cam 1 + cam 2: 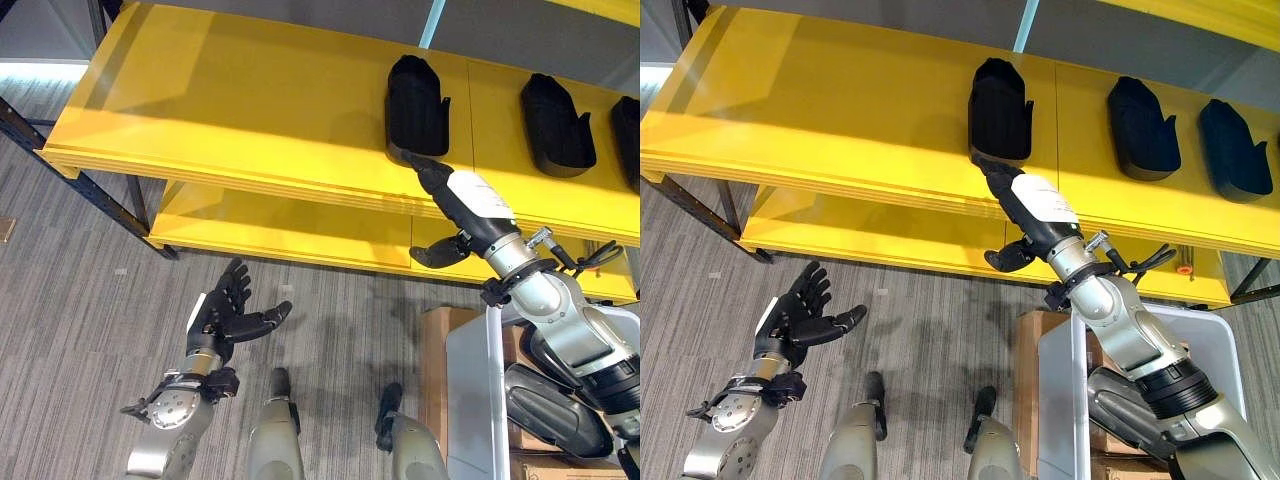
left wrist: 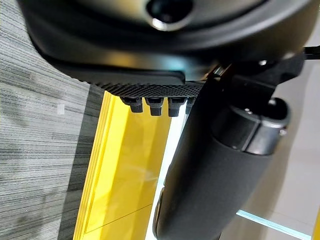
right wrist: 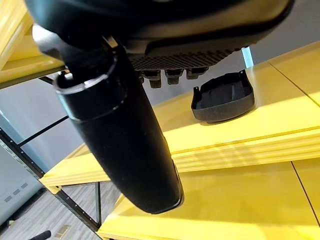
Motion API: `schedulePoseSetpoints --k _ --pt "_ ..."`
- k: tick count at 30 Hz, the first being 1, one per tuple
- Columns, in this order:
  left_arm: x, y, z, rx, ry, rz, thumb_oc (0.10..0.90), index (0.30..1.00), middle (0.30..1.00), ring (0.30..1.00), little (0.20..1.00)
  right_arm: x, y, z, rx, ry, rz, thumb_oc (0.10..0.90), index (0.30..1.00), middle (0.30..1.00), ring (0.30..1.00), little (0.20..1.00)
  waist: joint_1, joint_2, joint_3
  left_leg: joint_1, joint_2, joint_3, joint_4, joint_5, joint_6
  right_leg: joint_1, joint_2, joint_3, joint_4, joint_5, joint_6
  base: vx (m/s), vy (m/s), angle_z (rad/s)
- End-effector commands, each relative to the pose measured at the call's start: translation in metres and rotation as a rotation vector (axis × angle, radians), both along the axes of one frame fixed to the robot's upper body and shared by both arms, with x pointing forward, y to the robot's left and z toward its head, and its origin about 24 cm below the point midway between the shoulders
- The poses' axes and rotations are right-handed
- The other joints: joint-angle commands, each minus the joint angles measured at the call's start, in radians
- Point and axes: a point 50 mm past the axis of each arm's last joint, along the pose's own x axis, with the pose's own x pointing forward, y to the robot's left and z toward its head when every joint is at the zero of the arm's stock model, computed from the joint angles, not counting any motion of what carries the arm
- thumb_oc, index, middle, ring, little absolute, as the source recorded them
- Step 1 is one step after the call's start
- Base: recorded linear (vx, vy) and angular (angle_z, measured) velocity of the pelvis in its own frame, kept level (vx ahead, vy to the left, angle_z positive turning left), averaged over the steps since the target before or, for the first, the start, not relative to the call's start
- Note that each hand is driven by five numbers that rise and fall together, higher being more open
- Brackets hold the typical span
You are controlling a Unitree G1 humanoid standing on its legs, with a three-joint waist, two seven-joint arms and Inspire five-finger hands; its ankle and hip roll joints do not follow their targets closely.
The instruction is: Move parts from the plastic box to the shelf.
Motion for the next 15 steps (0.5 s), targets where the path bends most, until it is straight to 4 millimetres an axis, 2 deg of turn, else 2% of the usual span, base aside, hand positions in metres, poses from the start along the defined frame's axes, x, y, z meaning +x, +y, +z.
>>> schedulePoseSetpoints --k 1,6,15 --pt "0.002 -0.004 0.022 0.035 -0.132 -0.056 0.900 1.000 1.000 1.000 1.000 0.006 0.005 0.024 -0.054 -0.110 0.034 0.900 1.000 1.000 1.000 1.000 0.014 -0.017 -0.091 0.041 0.045 -0.012 0.039 -0.107 -0.009 0.024 -0.007 0.008 0.001 -0.040 0.025 0.00 0.000 0.00" --pt "0.002 -0.004 0.022 0.038 -0.130 -0.063 0.900 1.000 1.000 1.000 1.000 0.019 -0.002 0.028 -0.103 -0.109 -0.024 0.900 1.000 1.000 1.000 1.000 0.023 -0.017 -0.087 0.037 0.044 -0.014 0.041 -0.105 -0.010 0.023 -0.007 0.005 0.001 -0.037 0.024 0.00 0.000 0.00" --pt "0.001 -0.002 0.023 0.027 -0.133 -0.062 0.900 1.000 1.000 1.000 1.000 0.040 -0.009 0.052 -0.168 -0.180 -0.115 0.900 1.000 1.000 1.000 1.000 0.035 -0.016 -0.082 0.029 0.044 -0.019 0.041 -0.102 -0.010 0.018 -0.006 0.004 0.001 -0.034 0.021 0.00 0.000 0.00"
